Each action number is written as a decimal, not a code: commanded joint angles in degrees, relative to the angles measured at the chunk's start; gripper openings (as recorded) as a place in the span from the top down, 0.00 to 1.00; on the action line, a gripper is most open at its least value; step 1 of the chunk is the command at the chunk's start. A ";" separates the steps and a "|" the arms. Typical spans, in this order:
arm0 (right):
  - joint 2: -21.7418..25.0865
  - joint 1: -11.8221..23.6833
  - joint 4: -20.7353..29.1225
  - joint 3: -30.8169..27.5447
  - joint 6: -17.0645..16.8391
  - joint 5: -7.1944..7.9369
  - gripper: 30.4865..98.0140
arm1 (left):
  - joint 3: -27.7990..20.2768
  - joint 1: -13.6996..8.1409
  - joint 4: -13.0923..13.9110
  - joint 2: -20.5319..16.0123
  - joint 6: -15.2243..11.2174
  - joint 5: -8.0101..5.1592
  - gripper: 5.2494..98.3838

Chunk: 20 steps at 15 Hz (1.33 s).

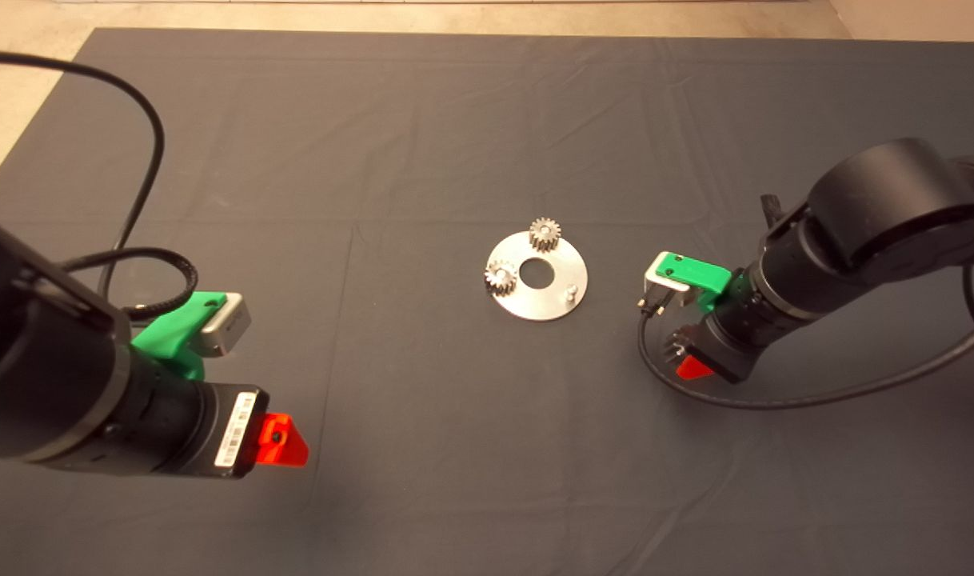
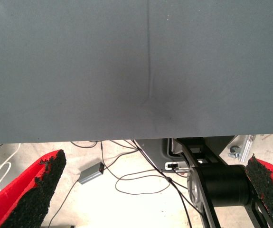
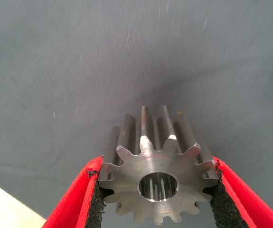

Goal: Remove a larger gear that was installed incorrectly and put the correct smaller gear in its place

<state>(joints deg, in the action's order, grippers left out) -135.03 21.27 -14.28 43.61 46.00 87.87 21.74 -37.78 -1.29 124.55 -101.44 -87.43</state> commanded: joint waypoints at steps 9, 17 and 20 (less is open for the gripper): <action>2.53 -4.92 -7.01 0.50 -0.74 7.13 0.72 | -0.74 -0.53 1.03 -0.03 -0.08 -5.03 0.00; 2.79 -5.53 -10.16 1.38 -2.31 7.13 0.72 | -0.69 -0.45 1.03 0.04 -0.08 -5.03 0.00; 2.88 -5.56 -10.07 1.38 -2.26 7.13 0.72 | -0.72 -0.45 1.03 0.04 -0.08 -5.03 0.00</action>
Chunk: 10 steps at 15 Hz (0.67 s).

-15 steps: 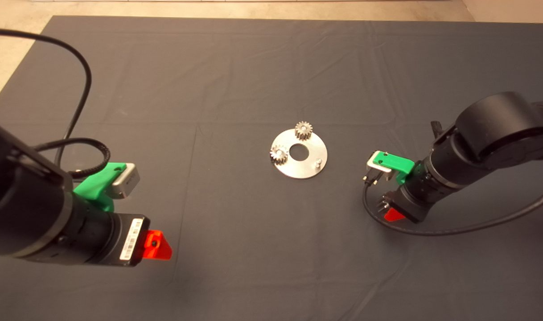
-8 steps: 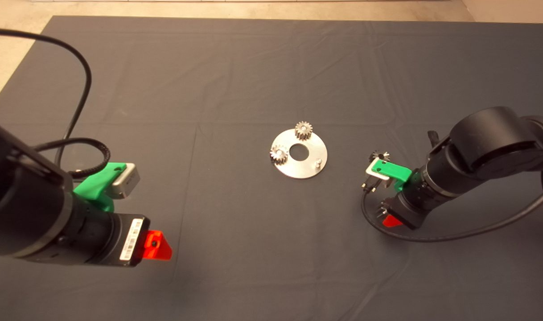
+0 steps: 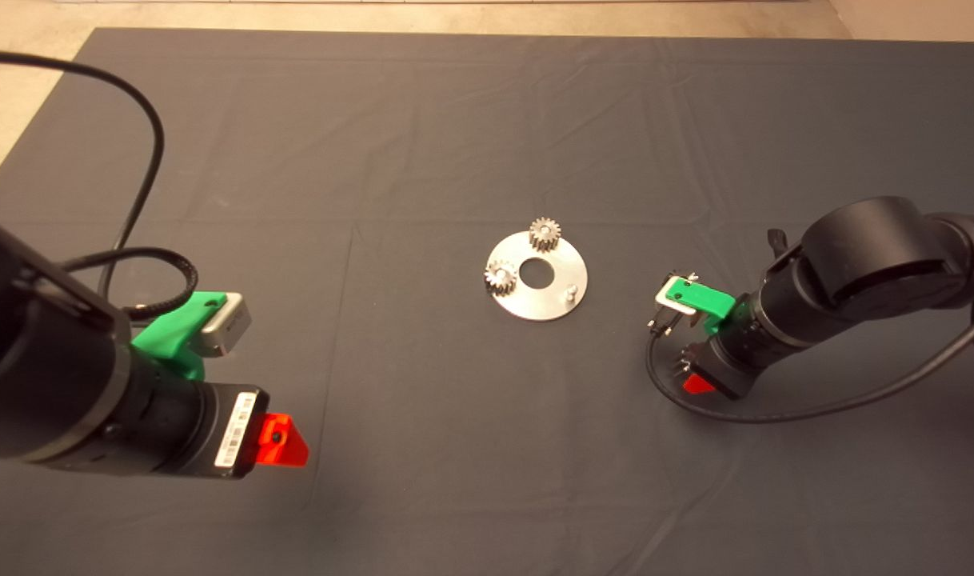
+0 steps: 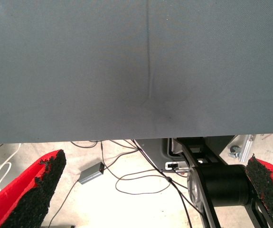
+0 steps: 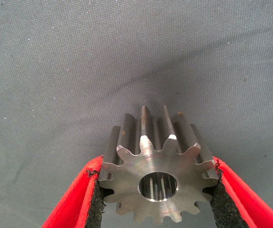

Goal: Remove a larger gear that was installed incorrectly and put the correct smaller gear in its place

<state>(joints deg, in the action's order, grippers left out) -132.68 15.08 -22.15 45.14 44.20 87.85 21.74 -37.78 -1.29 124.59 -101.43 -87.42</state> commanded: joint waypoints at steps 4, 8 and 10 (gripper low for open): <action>0.62 0.35 -2.28 0.11 -0.48 7.16 0.72 | -0.75 -0.46 1.03 0.00 -0.09 -5.04 0.00; 0.62 -0.66 -2.46 0.28 -0.52 7.16 0.71 | -0.75 -0.46 1.03 0.00 -0.09 -5.04 0.00; 0.62 -0.75 -2.41 0.37 -0.52 7.16 0.70 | -0.75 -0.46 1.03 0.00 -0.09 -5.04 0.00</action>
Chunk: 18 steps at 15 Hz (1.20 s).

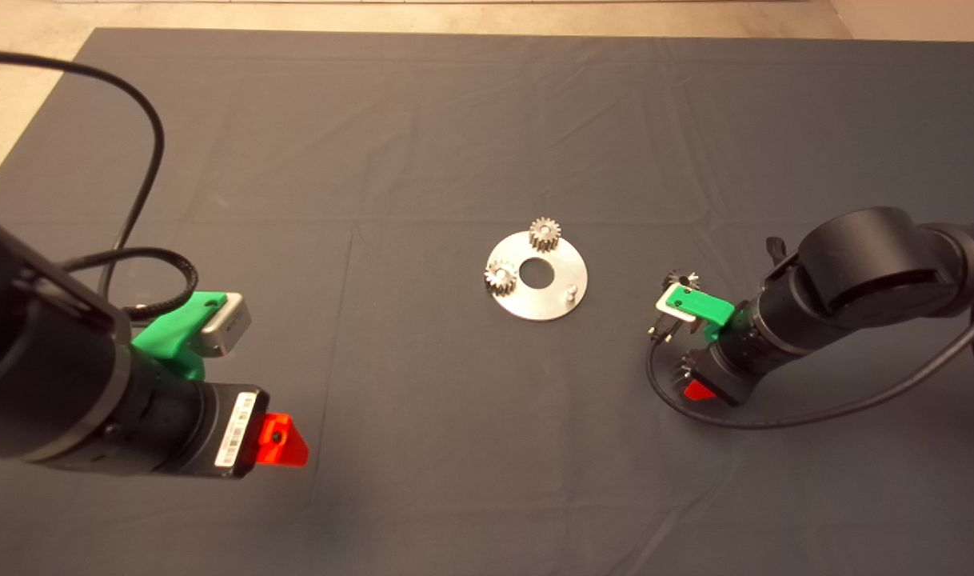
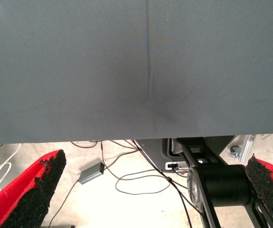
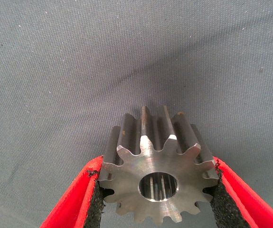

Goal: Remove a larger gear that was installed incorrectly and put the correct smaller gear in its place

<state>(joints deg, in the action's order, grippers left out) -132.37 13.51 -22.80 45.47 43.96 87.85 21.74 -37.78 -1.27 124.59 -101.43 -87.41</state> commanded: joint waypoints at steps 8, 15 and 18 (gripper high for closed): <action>0.30 1.17 -1.38 -0.48 -0.19 7.16 0.59 | -0.75 -0.46 1.00 -0.08 -0.09 -5.05 0.00; 2.13 8.37 3.62 -2.33 0.16 7.16 0.44 | -0.75 -0.46 1.00 0.00 -0.09 -5.14 0.00; 3.11 10.84 3.99 -2.51 0.25 7.16 0.39 | -0.75 -0.46 1.00 0.00 -0.09 -5.12 0.00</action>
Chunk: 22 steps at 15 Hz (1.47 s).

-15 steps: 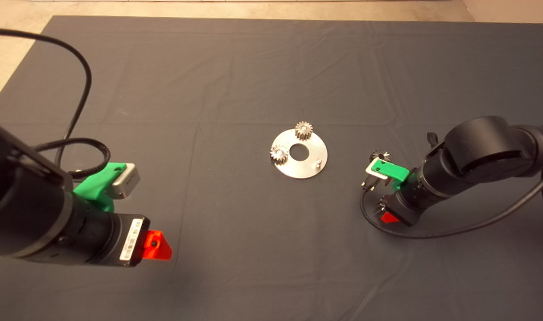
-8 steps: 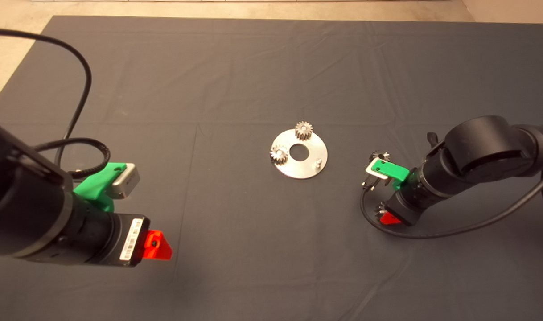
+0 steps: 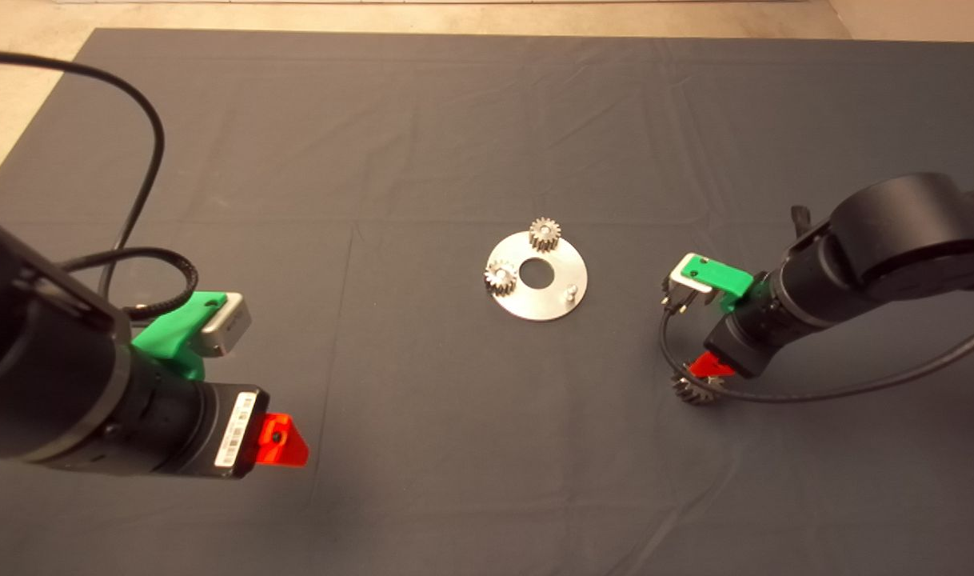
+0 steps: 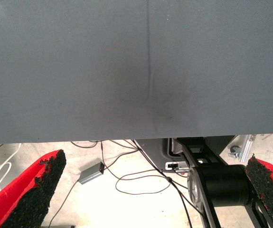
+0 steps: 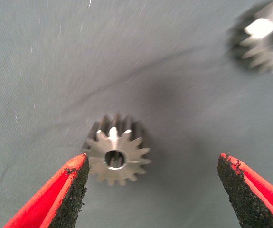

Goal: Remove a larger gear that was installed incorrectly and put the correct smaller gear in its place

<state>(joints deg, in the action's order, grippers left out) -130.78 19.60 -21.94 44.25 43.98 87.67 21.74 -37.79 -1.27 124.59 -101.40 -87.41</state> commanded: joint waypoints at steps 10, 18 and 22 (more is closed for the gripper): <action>3.38 6.46 3.05 8.24 1.14 7.33 0.16 | -0.74 -0.36 1.00 0.00 -0.11 -4.96 0.00; 3.29 6.16 3.05 8.38 7.70 3.31 0.02 | -0.66 -0.27 0.92 0.44 -0.11 -4.70 0.00; 3.02 5.80 3.05 10.08 8.81 0.48 0.02 | -0.66 -0.27 0.98 0.36 -0.20 -4.61 0.00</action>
<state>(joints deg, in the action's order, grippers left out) -127.78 24.75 -20.47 52.98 51.70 87.67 21.74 -37.64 -1.27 124.94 -101.40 -87.41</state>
